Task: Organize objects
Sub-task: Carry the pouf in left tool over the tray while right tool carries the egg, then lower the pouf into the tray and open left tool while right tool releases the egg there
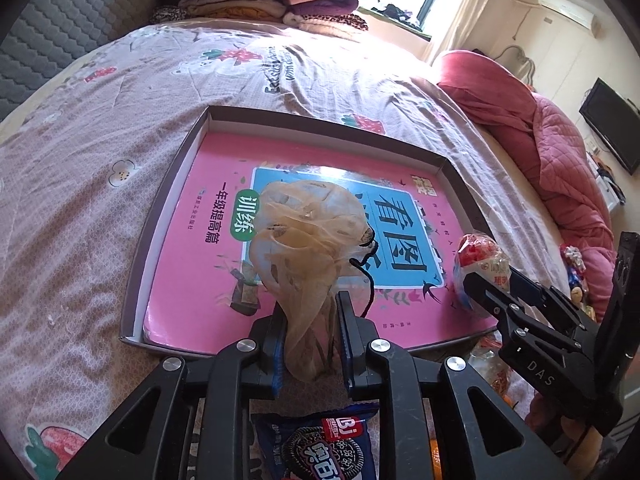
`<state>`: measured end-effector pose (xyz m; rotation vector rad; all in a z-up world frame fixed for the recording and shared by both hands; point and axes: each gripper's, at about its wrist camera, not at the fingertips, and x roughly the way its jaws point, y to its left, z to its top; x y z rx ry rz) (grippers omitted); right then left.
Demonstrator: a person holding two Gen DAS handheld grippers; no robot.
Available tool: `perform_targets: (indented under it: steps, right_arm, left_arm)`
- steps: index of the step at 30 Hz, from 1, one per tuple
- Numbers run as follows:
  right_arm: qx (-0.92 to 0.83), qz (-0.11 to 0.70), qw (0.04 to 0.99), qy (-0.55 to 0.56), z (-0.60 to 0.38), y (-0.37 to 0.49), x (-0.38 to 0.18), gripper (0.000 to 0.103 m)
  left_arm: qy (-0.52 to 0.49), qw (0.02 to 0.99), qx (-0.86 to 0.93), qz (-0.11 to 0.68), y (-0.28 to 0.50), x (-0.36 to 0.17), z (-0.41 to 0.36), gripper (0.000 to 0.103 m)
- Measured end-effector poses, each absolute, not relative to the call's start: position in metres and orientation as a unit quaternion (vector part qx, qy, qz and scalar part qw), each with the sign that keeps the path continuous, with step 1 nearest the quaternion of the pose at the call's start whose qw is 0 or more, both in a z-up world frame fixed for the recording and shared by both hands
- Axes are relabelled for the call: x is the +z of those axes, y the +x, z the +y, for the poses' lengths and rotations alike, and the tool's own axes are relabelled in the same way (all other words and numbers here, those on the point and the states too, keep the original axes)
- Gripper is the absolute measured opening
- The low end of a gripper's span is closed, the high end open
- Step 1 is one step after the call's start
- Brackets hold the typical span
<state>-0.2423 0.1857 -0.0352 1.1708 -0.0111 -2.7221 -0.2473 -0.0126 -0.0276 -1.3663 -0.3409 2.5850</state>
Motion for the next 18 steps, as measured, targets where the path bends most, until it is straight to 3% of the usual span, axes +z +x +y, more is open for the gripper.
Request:
perform_targets:
  steps: [9, 14, 18]
  right_arm:
    - [-0.91, -0.002, 0.085, 0.406, 0.183, -0.244, -0.038, 0.054]
    - [-0.911, -0.011, 0.082, 0.403, 0.185, -0.242, -0.035, 0.054]
    - [-0.918, -0.006, 0.076, 0.389, 0.186, -0.241, -0.028, 0.054]
  left_arm:
    - [-0.462, 0.092, 0.874, -0.117, -0.246, -0.027, -0.015, 0.027]
    - [-0.463, 0.088, 0.874, -0.117, -0.247, -0.026, -0.016, 0.044]
    - [-0.456, 0.086, 0.878, -0.12, -0.246, -0.023, -0.018, 0.05]
